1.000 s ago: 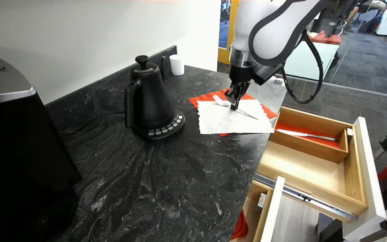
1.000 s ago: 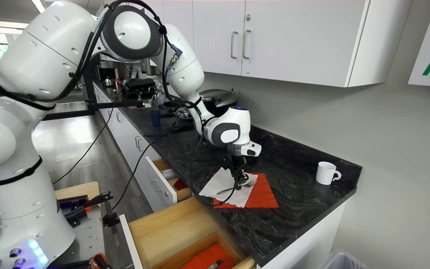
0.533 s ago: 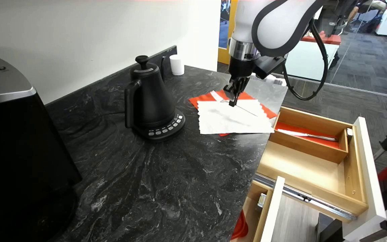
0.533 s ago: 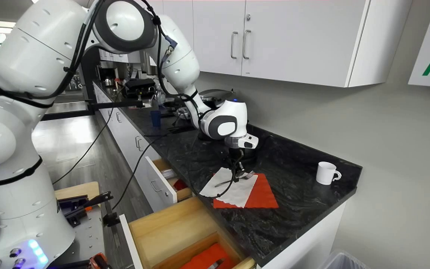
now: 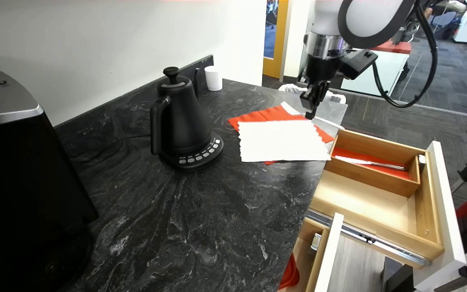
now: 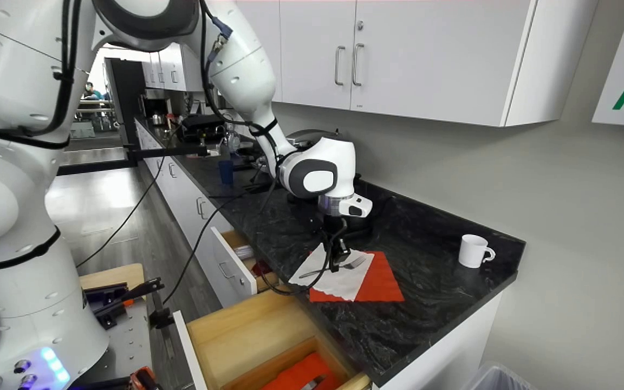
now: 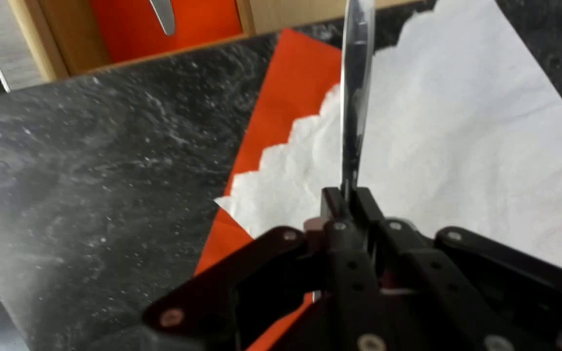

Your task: Move the knife and fork to the right compartment of the drawer respectively

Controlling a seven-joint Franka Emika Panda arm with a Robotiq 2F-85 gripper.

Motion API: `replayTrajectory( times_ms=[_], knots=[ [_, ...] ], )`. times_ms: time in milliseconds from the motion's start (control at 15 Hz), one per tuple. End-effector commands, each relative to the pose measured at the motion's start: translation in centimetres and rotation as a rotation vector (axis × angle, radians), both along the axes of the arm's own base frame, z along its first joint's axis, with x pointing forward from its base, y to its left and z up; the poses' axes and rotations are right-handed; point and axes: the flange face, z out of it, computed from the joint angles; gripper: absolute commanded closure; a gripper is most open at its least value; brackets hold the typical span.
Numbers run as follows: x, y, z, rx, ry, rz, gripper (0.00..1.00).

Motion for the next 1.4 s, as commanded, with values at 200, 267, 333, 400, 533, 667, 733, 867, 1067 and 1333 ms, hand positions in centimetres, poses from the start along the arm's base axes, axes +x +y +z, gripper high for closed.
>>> replayTrajectory(
  times_ms=[200, 267, 333, 400, 533, 667, 733, 867, 1067, 1333],
  knots=[
    [-11.0, -5.0, 2.8, 0.040, 0.023, 0.068, 0.95],
    [-12.3, -5.8, 2.7, 0.051, 0.023, 0.078, 0.95],
    [-13.4, -6.5, 2.5, 0.060, 0.028, 0.089, 0.95],
    [-14.5, -7.3, 2.3, 0.072, 0.033, 0.111, 0.95],
    [-16.2, -8.7, 1.8, 0.091, 0.056, 0.167, 0.95],
    [-17.2, -9.8, 0.9, 0.096, 0.088, 0.242, 0.95],
    [-17.5, -10.2, 0.4, 0.099, 0.103, 0.270, 0.95],
    [-17.7, -10.9, -0.8, 0.104, 0.134, 0.323, 0.95],
    [-17.3, -11.4, -2.9, 0.102, 0.175, 0.375, 0.95],
    [-16.7, -11.7, -5.3, 0.099, 0.207, 0.418, 0.95]
  ],
)
